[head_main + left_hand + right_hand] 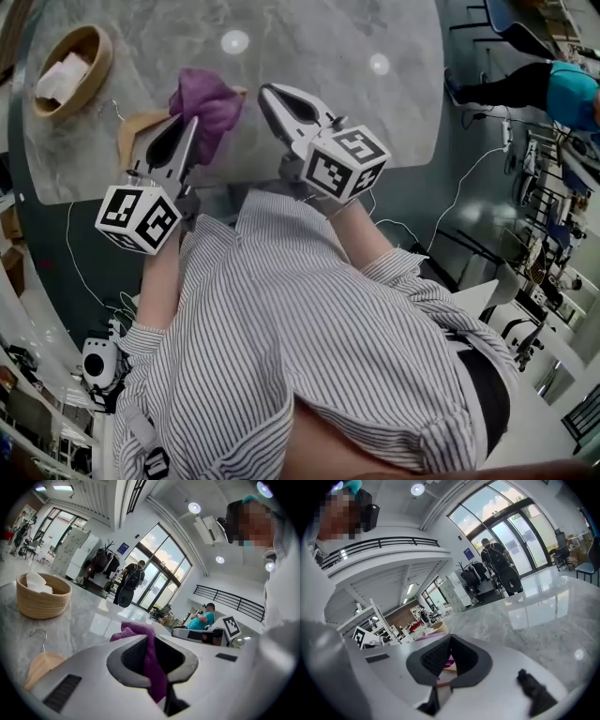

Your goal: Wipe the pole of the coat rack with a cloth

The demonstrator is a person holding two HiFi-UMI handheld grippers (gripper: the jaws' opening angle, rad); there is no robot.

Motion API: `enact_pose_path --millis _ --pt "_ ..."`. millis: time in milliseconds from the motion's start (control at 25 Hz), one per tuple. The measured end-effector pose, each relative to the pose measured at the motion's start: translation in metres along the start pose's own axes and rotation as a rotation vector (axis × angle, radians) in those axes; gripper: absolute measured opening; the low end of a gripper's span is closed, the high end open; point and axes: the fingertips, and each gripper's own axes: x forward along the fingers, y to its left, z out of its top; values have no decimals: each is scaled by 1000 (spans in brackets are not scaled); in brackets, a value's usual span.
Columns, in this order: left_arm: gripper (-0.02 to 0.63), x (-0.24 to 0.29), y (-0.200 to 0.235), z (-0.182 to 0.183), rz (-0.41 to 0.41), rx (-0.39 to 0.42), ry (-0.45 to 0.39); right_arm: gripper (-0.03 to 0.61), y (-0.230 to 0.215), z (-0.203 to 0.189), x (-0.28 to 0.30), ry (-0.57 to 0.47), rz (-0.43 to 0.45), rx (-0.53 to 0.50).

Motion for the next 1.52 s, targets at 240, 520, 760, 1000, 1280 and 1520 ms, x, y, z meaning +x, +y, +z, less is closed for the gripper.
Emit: enact_pose_path --millis 240,520,760,1000,1280,1520 --pt "49 19 11 -11 38 17 43 14 -15 -18 11 52 17 27" --pt "50 41 23 -27 66 33 96 14 -33 -37 21 103 22 59" --pt "50 60 29 -42 57 56 148 14 -43 -64 23 155 16 93" --pt "50 77 29 -61 28 62 199 14 -48 -84 21 198 14 117" --pt "50 95 35 -79 58 96 259 14 -58 -94 16 214 3 149" --pt "49 99 45 -91 67 63 287 14 -57 -102 21 230 12 158"
